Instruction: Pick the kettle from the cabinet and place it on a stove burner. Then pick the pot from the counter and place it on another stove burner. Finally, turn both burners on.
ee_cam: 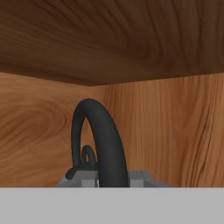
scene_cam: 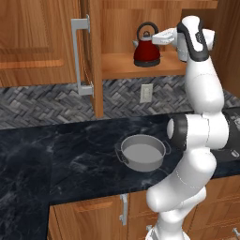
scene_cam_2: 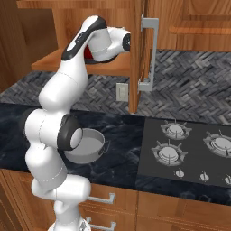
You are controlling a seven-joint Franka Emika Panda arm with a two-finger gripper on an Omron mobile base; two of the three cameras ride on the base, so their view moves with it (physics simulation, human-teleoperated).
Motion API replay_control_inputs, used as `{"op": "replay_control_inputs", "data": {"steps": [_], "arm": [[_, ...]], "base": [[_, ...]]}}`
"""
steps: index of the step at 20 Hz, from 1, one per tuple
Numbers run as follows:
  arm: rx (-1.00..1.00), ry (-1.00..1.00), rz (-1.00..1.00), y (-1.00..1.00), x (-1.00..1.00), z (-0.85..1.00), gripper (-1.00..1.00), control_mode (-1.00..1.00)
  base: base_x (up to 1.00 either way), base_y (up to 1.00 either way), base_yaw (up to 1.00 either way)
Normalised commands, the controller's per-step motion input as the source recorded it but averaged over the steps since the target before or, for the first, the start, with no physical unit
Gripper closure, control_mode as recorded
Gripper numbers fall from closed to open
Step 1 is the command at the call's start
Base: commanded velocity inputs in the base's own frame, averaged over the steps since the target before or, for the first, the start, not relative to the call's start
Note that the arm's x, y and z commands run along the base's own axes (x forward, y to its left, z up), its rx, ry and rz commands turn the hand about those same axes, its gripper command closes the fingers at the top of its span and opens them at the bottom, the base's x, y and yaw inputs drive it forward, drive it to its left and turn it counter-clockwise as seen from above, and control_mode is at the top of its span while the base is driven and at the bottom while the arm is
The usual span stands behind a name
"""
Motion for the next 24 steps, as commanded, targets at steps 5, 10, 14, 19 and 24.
{"op": "replay_control_inputs", "data": {"steps": [5,10,14,19,24], "arm": [[0.0,0.0,0.0,0.0,0.0,0.0,1.0,-1.0],[0.0,0.0,0.0,0.14,0.0,0.0,1.0,-1.0],[0.0,0.0,0.0,0.21,0.0,0.0,1.0,-1.0],[0.0,-0.02,0.0,0.16,-0.07,0.0,1.0,-1.0],[0.0,-0.02,-0.01,0.19,-0.27,0.0,1.0,-1.0]], "base": [[0.0,0.0,0.0],[0.0,0.0,0.0],[0.0,0.0,0.0],[0.0,0.0,0.0],[0.0,0.0,0.0]]}}
